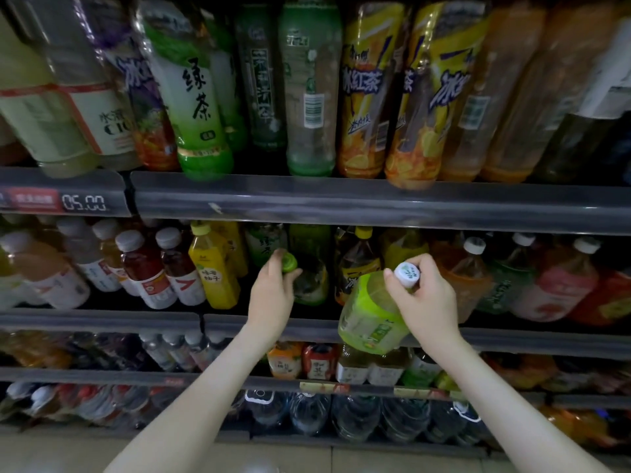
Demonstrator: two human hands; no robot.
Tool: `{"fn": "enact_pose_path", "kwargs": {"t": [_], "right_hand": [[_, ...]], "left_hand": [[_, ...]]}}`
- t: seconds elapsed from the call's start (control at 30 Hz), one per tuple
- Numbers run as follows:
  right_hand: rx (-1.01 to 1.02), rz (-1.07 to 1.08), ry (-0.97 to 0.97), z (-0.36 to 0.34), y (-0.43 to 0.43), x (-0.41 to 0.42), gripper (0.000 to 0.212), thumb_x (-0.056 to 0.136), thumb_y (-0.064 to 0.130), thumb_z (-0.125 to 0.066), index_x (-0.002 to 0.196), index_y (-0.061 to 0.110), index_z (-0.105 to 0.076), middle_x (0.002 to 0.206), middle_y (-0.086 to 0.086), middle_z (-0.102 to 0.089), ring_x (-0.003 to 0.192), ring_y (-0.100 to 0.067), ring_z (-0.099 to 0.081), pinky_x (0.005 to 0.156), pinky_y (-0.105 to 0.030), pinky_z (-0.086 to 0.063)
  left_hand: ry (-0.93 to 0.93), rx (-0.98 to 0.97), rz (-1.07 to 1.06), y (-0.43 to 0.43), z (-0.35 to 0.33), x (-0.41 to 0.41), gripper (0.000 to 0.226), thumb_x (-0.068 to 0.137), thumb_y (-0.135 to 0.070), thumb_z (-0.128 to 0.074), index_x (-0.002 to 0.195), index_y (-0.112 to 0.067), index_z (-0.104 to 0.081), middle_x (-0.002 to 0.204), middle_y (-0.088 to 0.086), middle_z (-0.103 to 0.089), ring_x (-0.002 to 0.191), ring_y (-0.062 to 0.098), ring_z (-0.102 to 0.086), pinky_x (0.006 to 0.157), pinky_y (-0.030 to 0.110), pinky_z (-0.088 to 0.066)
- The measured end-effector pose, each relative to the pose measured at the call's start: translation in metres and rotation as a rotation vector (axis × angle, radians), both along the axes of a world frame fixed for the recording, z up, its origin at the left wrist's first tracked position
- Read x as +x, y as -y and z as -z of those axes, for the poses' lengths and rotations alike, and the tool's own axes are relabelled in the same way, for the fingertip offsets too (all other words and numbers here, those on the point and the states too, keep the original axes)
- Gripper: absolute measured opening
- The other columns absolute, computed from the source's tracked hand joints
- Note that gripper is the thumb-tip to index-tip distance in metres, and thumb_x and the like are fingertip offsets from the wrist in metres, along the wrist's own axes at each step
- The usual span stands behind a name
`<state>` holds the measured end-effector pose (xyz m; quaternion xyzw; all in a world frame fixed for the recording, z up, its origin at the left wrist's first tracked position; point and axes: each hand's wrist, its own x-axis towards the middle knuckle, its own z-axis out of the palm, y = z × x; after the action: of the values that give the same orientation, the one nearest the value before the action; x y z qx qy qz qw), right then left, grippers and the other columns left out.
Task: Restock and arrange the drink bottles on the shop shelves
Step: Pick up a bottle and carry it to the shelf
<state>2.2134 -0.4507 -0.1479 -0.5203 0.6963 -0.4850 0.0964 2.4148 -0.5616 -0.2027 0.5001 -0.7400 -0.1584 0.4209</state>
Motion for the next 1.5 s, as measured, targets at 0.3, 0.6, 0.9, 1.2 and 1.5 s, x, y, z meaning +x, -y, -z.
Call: {"fn": "enact_pose_path", "kwargs": {"t": [0.3,0.6,0.9,1.2,1.5], "right_hand": [[0.003,-0.040,0.176,0.004,0.039,0.034,0.019,0.091,0.031,-0.062,0.096,0.016,-0.052,0.082,0.006,-0.058,0.072,-0.008,-0.056,0.057,-0.019,-0.039],[0.091,-0.096,0.040,0.008,0.097,0.077,0.032,0.094,0.036,-0.056,0.109,0.008,-0.049,0.093,-0.004,-0.060,0.084,-0.025,-0.060,0.067,-0.032,-0.046],[0.213,-0.206,-0.065,0.021,0.119,0.090,0.034,0.096,0.033,-0.053,0.120,0.009,-0.048,0.112,-0.010,-0.059,0.100,-0.028,-0.057,0.072,-0.032,-0.044],[0.370,-0.323,-0.847,0.032,0.116,0.079,0.090,0.085,0.045,-0.065,0.151,0.036,-0.004,0.152,-0.015,-0.008,0.131,-0.033,-0.025,0.108,-0.044,-0.026],[0.425,-0.221,-0.919,0.058,0.138,0.075,0.090,0.085,0.016,-0.068,0.151,0.030,-0.009,0.140,-0.018,-0.026,0.121,-0.034,-0.036,0.104,-0.042,-0.030]], "left_hand": [[0.078,0.072,-0.148,0.033,-0.018,0.038,0.047,0.095,-0.012,-0.055,0.138,0.001,-0.041,0.126,0.024,-0.055,0.112,0.040,-0.053,0.076,0.038,-0.042],[0.245,0.201,-0.199,0.069,-0.035,0.036,0.043,0.100,-0.017,-0.045,0.139,-0.004,-0.037,0.117,0.023,-0.058,0.101,0.038,-0.057,0.067,0.033,-0.036],[0.349,0.091,-0.008,0.032,0.009,0.054,0.085,0.090,-0.015,-0.062,0.152,-0.017,-0.005,0.153,0.027,-0.018,0.142,0.041,-0.015,0.113,0.051,-0.027],[0.509,0.067,-0.118,0.030,0.029,0.052,0.110,0.078,-0.007,-0.074,0.150,-0.030,0.006,0.151,0.033,-0.018,0.136,0.051,-0.025,0.088,0.044,-0.051],[0.479,0.084,-0.131,0.038,0.037,0.048,0.107,0.083,-0.010,-0.070,0.147,-0.032,0.012,0.154,0.028,-0.011,0.141,0.045,-0.018,0.079,0.037,-0.055]]}}
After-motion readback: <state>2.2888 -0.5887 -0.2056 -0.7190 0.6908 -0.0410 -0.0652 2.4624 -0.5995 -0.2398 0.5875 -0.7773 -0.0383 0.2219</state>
